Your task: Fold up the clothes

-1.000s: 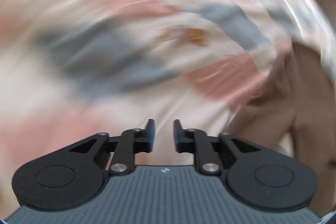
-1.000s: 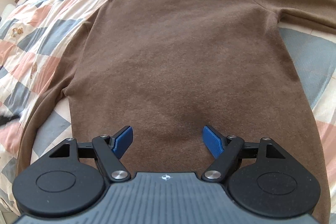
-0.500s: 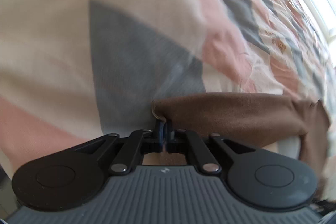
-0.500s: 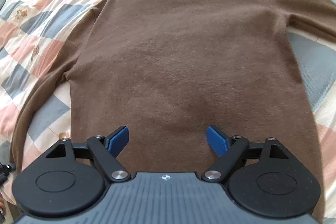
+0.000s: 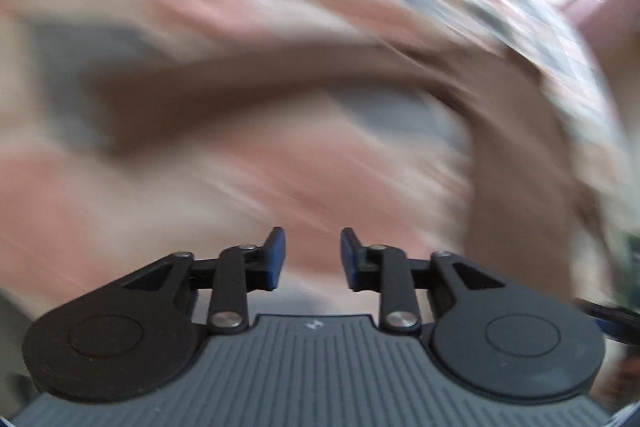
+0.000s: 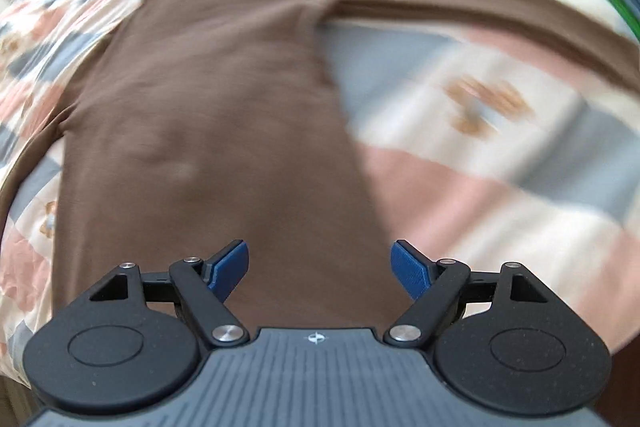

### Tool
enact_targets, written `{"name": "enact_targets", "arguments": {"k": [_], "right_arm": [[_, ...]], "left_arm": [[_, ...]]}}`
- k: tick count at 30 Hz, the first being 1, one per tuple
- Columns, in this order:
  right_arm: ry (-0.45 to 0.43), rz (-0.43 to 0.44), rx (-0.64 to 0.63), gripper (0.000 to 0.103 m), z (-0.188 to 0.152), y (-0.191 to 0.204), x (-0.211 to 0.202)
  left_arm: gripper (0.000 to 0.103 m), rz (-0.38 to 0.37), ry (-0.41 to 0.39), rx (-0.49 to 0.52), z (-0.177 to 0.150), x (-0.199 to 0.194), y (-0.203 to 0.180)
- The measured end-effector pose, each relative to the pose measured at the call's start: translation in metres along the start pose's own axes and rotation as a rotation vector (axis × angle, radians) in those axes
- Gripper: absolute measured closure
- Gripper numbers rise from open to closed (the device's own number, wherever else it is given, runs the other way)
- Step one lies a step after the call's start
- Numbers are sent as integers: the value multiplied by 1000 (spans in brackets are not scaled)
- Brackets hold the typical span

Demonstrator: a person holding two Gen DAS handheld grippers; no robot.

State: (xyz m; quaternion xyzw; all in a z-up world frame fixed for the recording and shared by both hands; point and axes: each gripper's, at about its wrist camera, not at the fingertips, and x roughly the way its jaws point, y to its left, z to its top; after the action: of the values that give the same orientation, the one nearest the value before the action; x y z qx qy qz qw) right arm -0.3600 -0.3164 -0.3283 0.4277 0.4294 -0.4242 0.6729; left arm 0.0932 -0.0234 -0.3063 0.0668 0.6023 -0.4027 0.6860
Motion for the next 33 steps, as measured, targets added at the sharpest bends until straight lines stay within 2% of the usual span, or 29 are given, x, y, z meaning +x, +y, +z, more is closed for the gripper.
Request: {"name": "enact_targets", "arguments": {"k": [1,4,5,7,8,9,13,17,20,21,22,23,24,25,26,27,29,33], "right_arm": [[11,24,27,23,-7,-16,0],[44,90,76,23,-30,-53,7],[44,112,82,22,-36,-63,10],[46,155,79,49,-44,-76,15],[53,176,75,95,-48,-80,17],[76,198,82,100,-50,-84,17],[56,224,77,101,-58,-96,2],[119,230,102,100,-56,-105,12],[119,163,70,74,-45,-96,-16],[99,149,29,64,-45,-87,-31],[79,134,-12,61,-44,-78,-47],[59,120,-54,53,-43,-69,-63],[39,106,-95,48,-42,-60,-78],[20,91,-136,47,-41,-51,-94],[0,77,-177,44,-40,-42,-109],[-20,66,-215,37,-40,-32,-125],[-60,70,-252,26,-44,-12,-151],[-110,93,-303,18,-48,17,-190]], "left_arm": [[66,-43,34,9,-14,14,-17],[61,-60,109,45,-53,54,-57],[60,-41,126,50,-64,64,-63],[71,25,139,71,-87,77,-70],[97,51,139,75,-96,79,-73],[101,59,137,79,-101,77,-75],[101,119,97,135,-108,61,-85],[97,242,151,140,-114,77,-95],[95,347,147,133,-116,61,-120],[92,361,130,153,-120,48,-135],[92,375,114,172,-125,36,-149],[90,389,97,192,-129,23,-163],[86,403,80,212,-134,11,-177],[84,410,64,231,-138,-2,-192],[78,393,45,247,-142,-15,-208],[75,368,22,251,-144,-28,-221],[73,322,-23,259,-149,-55,-247],[71,305,-89,287,-157,-95,-284]]}}
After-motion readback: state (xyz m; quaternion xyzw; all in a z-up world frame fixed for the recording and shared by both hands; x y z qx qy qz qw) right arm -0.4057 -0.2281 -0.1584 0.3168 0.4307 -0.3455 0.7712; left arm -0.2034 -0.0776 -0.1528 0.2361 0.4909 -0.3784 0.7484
